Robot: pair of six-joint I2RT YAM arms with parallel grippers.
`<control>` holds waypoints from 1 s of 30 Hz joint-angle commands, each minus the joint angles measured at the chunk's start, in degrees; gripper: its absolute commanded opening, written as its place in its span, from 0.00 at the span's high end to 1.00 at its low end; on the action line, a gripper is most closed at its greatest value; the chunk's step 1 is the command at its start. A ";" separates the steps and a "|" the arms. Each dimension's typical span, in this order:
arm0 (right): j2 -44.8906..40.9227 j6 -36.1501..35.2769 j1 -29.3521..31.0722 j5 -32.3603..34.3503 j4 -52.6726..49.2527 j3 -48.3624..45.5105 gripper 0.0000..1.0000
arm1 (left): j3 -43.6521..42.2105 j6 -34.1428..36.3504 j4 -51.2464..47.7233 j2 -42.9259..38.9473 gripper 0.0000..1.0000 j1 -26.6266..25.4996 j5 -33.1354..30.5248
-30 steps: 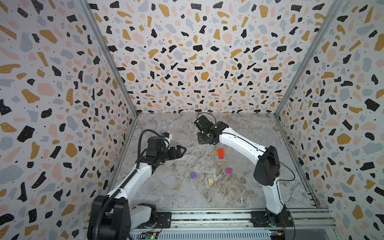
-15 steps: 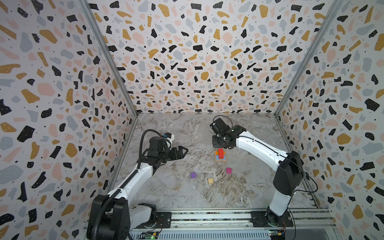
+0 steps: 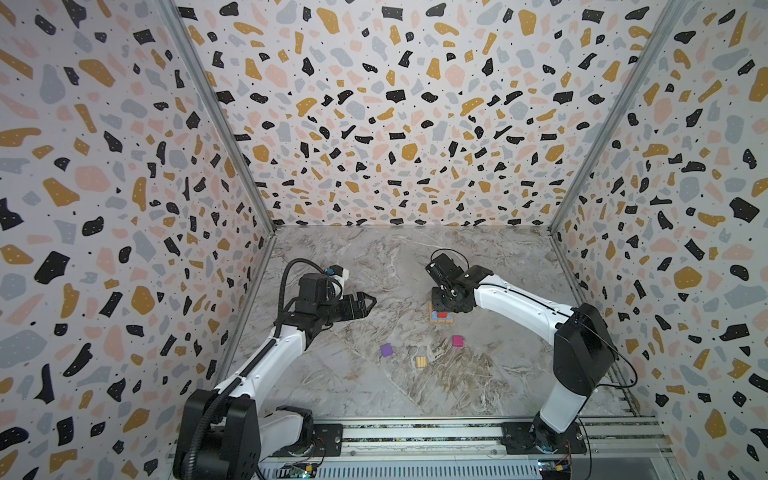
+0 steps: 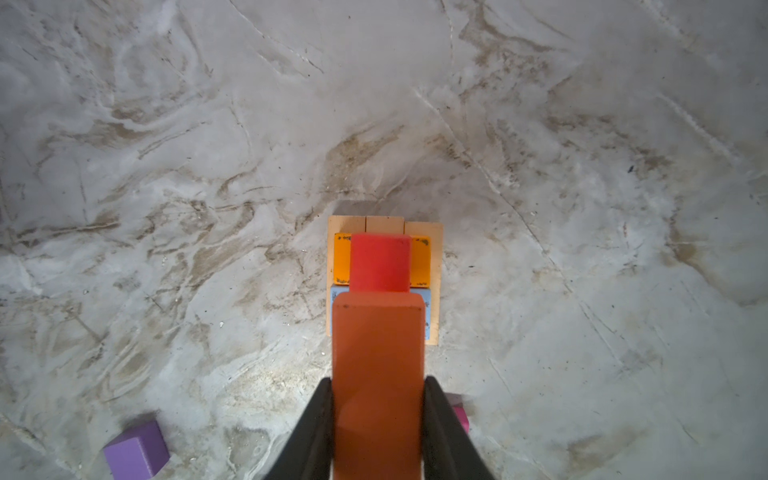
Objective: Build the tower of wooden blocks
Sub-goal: 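Lower the orange-red block beside the red arch block with the right gripper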
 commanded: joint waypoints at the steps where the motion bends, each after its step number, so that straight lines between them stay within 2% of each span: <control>1: -3.09 0.90 -0.43 -0.11 1.37 -0.49 0.76 | 0.06 0.31 2.24 -0.07 0.06 -0.32 0.45; 30: 1.80 1.14 -0.87 0.14 2.79 1.09 0.78 | 0.14 0.56 1.92 -0.38 0.06 -0.42 0.22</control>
